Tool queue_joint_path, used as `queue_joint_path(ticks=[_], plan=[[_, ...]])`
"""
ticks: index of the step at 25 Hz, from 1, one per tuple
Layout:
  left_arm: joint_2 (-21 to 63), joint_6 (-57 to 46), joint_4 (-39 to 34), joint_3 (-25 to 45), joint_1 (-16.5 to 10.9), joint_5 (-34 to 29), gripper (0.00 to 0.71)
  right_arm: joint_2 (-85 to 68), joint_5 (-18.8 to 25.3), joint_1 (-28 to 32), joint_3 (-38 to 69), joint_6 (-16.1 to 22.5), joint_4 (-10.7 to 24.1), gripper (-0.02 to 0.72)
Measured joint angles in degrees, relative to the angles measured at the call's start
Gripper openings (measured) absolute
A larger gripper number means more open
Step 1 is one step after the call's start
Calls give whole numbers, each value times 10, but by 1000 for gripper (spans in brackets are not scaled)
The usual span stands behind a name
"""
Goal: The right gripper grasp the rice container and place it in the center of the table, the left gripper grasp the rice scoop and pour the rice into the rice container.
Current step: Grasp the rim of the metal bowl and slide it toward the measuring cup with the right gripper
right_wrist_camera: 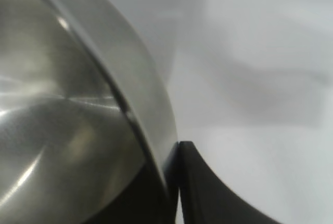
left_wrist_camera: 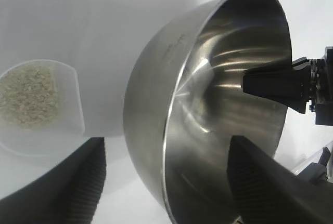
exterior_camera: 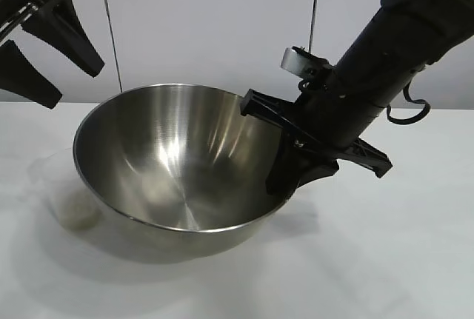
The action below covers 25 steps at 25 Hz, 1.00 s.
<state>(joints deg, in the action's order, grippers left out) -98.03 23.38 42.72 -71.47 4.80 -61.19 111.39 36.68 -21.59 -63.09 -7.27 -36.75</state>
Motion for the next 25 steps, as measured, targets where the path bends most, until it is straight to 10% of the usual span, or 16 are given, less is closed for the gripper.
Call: queue_joint_path(ticks=[6, 13, 25], plan=[[0, 0, 0, 0, 0, 2, 486, 2, -3, 0, 0, -1, -2, 50], [0, 0, 0, 0, 0, 7, 486, 0, 6, 0, -3, 2, -11, 342], [0, 0, 1, 0, 0, 10, 486, -109, 13, 54, -3, 2, 22, 370]])
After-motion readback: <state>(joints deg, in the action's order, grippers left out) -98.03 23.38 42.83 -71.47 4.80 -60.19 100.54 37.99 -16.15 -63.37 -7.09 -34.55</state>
